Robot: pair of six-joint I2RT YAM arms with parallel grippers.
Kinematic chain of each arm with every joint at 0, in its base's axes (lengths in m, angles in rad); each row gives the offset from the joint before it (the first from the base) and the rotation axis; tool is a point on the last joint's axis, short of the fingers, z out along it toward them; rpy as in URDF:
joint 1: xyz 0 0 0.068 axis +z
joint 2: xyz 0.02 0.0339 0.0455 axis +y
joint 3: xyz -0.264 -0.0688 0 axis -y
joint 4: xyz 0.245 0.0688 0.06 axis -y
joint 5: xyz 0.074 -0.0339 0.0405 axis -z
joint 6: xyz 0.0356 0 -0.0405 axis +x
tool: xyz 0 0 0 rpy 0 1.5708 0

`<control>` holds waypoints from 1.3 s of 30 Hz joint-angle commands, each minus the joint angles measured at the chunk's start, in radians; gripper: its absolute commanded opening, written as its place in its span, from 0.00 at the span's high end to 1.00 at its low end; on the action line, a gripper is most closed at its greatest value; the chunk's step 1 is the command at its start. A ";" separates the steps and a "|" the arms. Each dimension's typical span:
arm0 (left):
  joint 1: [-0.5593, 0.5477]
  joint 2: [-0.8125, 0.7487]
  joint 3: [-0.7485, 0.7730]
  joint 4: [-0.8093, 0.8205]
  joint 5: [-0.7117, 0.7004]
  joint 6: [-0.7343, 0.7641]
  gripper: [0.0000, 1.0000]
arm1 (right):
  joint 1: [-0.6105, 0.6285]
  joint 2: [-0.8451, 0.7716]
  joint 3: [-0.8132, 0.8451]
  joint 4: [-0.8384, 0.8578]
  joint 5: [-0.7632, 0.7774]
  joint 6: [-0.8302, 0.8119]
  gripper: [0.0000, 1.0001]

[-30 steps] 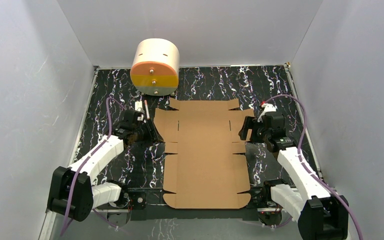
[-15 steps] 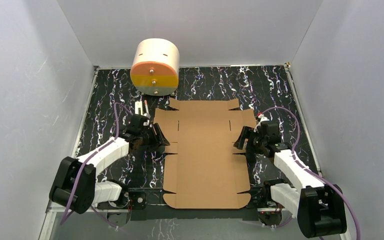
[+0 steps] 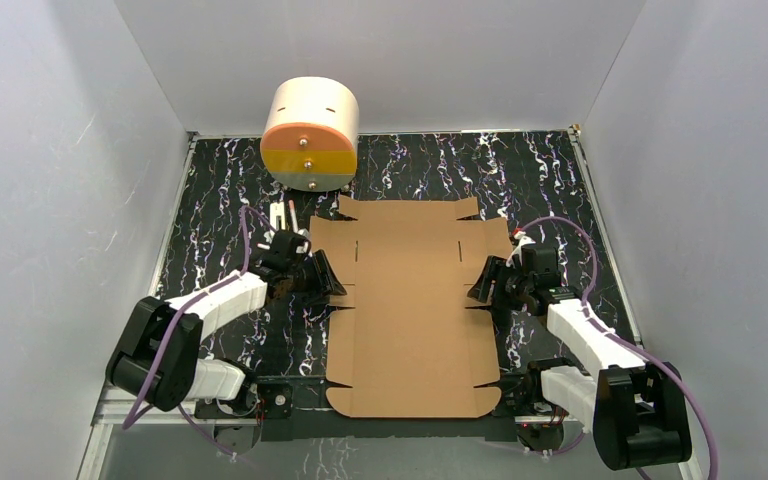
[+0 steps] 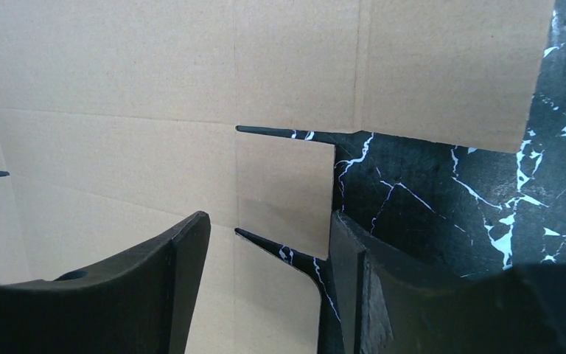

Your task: Fold the paper box

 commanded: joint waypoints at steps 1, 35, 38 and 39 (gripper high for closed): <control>-0.025 -0.010 0.029 0.012 0.024 -0.017 0.54 | 0.000 -0.011 0.044 0.015 -0.086 -0.016 0.33; -0.292 0.150 0.291 -0.071 -0.151 0.005 0.60 | 0.119 0.065 0.234 -0.092 -0.045 -0.025 0.43; -0.317 0.179 0.315 -0.071 -0.161 0.007 0.59 | 0.146 0.091 0.234 -0.074 -0.039 -0.012 0.43; -0.324 0.188 0.323 -0.072 -0.162 0.012 0.59 | 0.157 0.102 0.237 -0.071 -0.036 -0.009 0.42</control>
